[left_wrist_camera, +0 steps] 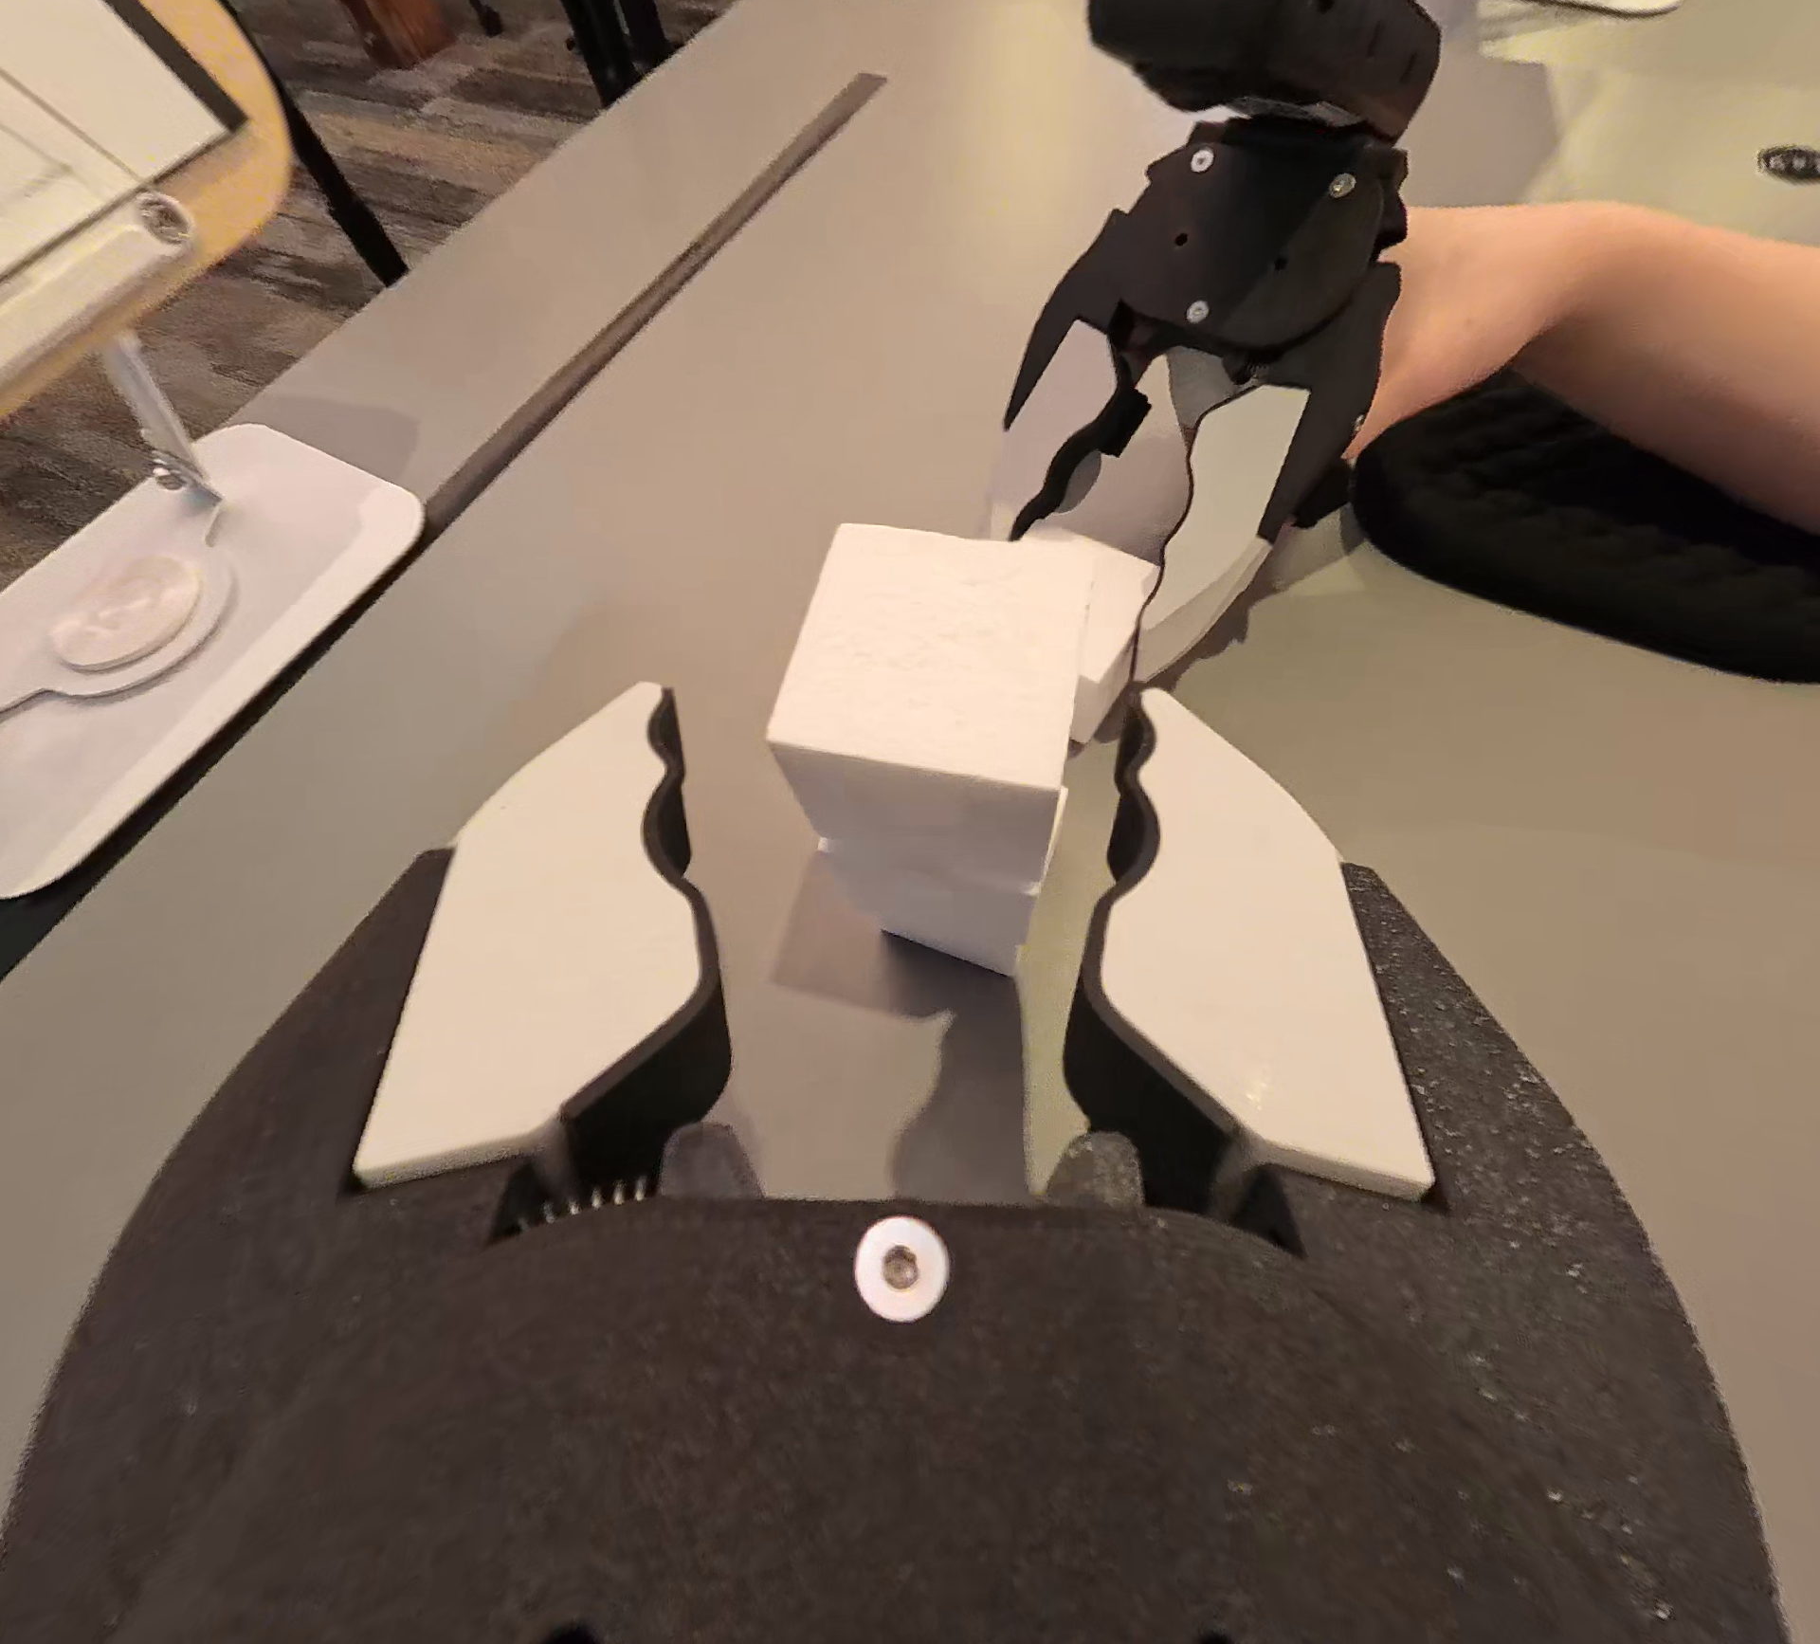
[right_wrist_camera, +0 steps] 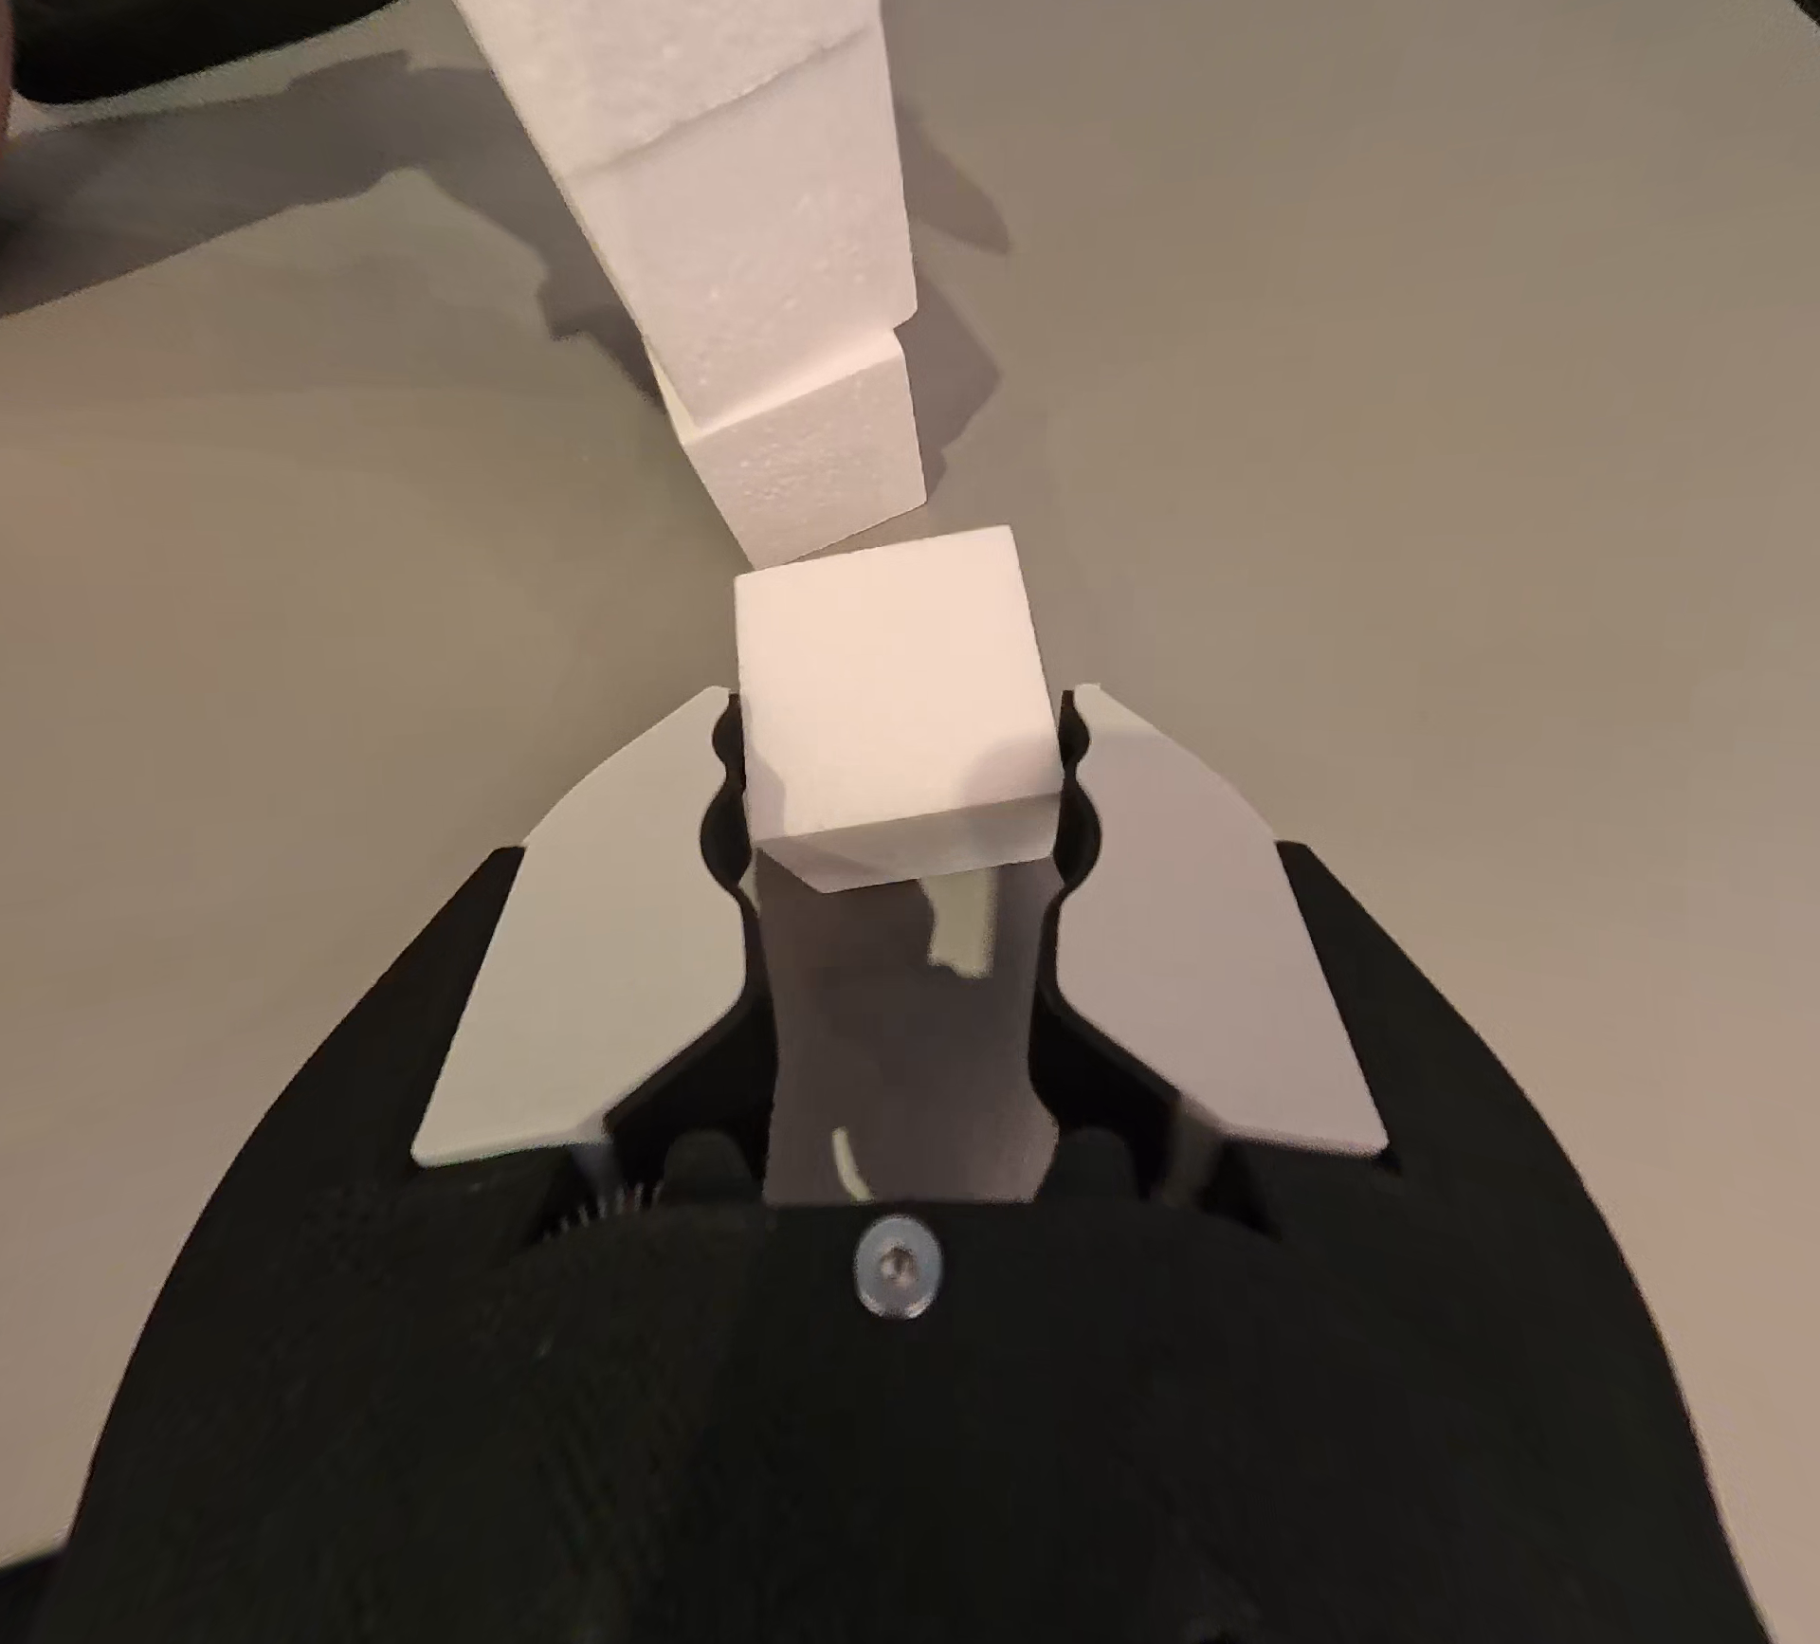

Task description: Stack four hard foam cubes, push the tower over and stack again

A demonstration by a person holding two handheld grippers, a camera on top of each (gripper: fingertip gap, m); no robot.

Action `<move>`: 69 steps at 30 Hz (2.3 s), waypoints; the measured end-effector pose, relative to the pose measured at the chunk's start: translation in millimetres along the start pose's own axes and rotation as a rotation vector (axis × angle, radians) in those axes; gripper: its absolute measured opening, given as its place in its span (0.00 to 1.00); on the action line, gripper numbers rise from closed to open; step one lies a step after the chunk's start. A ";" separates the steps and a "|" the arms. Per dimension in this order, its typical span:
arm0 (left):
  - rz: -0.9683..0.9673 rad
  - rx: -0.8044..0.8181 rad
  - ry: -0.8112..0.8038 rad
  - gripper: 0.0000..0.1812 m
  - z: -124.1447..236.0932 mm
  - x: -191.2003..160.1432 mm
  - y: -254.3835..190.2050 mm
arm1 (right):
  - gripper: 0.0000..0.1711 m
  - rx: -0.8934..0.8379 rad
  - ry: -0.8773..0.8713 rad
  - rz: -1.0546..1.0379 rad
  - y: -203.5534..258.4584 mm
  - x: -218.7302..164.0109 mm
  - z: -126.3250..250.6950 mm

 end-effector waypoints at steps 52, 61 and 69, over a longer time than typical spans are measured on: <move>0.107 0.055 0.105 0.00 14.3 -48.5 0.5 | 0.03 -0.379 -0.385 -0.079 -66.1 58.3 222.5; -0.069 0.032 0.170 0.00 -34.7 7.4 -15.4 | 0.04 -0.465 -0.358 -0.097 -66.7 37.4 249.8; 0.033 0.103 -0.071 0.40 -29.2 -0.4 0.2 | 0.15 -0.527 -0.516 -0.135 -60.4 27.8 284.0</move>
Point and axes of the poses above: each gripper's, where its closed fingertips meet, z back along the fingers, x out of its top, y = z × x across the jaws, the point moved 5 cm from there along z, back along the fingers, and after that the axes turned 10 degrees about -y, right-handed, at the moved point
